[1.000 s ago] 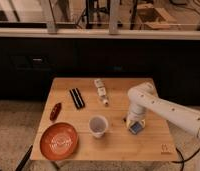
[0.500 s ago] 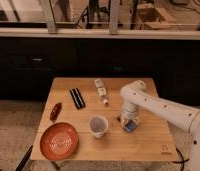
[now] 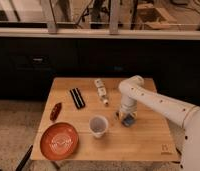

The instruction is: Wipe the white sponge on the table

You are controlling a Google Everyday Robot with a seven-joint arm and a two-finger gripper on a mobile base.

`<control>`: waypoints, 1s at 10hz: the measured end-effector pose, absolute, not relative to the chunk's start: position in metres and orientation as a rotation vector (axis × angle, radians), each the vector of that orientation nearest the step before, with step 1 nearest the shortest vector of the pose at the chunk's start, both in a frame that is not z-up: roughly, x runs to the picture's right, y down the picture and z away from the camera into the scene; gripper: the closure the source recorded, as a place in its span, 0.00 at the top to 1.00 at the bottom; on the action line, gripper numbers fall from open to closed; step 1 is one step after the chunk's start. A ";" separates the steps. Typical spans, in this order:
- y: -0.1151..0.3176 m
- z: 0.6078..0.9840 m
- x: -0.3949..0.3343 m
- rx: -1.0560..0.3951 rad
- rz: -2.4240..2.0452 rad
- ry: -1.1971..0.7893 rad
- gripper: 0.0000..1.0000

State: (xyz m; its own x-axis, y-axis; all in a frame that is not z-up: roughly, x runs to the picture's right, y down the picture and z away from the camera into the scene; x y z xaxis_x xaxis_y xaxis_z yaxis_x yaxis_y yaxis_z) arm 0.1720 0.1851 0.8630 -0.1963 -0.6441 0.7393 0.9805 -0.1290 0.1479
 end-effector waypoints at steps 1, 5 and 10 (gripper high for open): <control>0.178 0.869 0.176 -0.614 -1.645 -0.743 0.00; 0.158 0.880 0.203 -0.604 -1.615 -0.701 0.00; 0.148 0.878 0.260 -0.614 -1.532 -0.648 0.00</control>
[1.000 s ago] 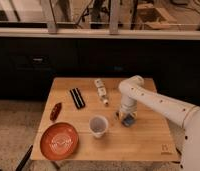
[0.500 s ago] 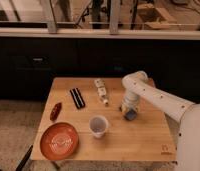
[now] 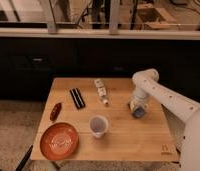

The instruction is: Wipe the white sponge on the table

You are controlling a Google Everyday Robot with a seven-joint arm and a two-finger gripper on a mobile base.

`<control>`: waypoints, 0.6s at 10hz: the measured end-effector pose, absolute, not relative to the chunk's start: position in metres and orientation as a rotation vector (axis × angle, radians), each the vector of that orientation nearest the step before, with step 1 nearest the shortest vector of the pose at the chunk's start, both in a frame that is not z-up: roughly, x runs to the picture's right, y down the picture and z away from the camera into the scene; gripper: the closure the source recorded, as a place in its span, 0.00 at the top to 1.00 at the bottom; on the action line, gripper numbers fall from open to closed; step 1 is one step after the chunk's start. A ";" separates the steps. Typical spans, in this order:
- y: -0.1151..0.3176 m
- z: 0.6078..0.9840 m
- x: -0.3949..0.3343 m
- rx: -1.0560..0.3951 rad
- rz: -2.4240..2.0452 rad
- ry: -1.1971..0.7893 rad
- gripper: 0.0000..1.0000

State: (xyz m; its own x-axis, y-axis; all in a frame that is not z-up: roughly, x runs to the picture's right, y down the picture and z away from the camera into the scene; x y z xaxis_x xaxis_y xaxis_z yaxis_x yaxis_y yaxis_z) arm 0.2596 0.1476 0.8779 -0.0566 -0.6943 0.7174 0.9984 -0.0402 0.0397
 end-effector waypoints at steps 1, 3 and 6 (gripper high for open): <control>0.150 0.877 0.267 -0.616 -1.518 -0.647 0.00; 0.162 0.871 0.279 -0.628 -1.493 -0.660 0.00; 0.189 0.854 0.290 -0.629 -1.470 -0.685 0.00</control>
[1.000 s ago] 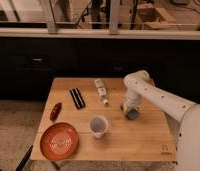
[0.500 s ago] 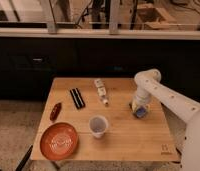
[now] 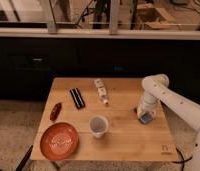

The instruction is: Wipe the white sponge on the table

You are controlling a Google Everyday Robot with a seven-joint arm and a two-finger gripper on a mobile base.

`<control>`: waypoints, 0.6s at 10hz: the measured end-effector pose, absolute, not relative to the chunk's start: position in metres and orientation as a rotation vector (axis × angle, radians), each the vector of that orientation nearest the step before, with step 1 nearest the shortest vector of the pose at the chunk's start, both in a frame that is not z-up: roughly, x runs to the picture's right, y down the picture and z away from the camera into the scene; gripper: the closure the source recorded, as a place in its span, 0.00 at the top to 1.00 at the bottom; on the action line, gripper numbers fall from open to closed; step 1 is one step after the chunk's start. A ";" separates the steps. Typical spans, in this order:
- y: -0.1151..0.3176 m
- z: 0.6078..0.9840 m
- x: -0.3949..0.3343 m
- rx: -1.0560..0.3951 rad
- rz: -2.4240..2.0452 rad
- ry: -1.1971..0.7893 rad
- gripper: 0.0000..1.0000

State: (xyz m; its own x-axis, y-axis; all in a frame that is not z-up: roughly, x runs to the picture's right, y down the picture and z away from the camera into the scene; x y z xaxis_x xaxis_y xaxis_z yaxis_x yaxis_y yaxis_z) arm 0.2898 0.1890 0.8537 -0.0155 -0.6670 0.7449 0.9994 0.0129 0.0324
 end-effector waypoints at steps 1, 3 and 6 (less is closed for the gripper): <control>0.200 0.844 0.293 -0.629 -1.466 -0.690 0.00; 0.215 0.827 0.296 -0.623 -1.464 -0.689 0.00; 0.239 0.807 0.284 -0.627 -1.495 -0.705 0.00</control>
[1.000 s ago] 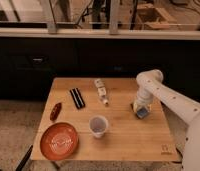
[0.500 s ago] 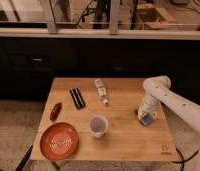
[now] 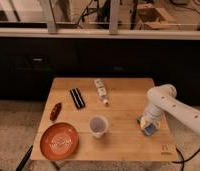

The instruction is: Wipe the white sponge on the table

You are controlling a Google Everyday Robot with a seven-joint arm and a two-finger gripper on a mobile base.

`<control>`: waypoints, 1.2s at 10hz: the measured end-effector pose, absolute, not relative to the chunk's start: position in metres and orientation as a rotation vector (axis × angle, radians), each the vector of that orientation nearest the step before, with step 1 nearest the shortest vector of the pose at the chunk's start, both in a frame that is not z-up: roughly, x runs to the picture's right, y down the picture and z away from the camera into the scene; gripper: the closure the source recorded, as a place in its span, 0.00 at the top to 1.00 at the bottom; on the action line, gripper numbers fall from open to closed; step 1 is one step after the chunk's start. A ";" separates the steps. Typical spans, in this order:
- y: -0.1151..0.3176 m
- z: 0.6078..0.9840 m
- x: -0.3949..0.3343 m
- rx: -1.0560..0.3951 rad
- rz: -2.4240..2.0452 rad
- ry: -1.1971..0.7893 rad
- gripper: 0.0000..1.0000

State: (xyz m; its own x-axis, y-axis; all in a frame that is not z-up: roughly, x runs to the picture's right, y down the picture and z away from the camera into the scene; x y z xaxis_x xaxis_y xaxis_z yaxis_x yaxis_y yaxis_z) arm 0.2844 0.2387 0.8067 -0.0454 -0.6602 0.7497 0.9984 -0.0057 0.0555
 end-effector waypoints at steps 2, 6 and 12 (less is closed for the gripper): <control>0.261 0.808 0.264 -0.653 -1.532 -0.743 0.00; 0.270 0.808 0.244 -0.661 -1.570 -0.771 0.00; 0.270 0.796 0.184 -0.595 -1.697 -0.867 0.00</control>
State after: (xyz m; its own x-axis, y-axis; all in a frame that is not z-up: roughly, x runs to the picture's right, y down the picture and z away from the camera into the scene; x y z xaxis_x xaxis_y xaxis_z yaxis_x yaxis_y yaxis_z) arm 0.1836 0.2702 0.7964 -0.2875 -0.5911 0.7536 0.9570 -0.1463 0.2504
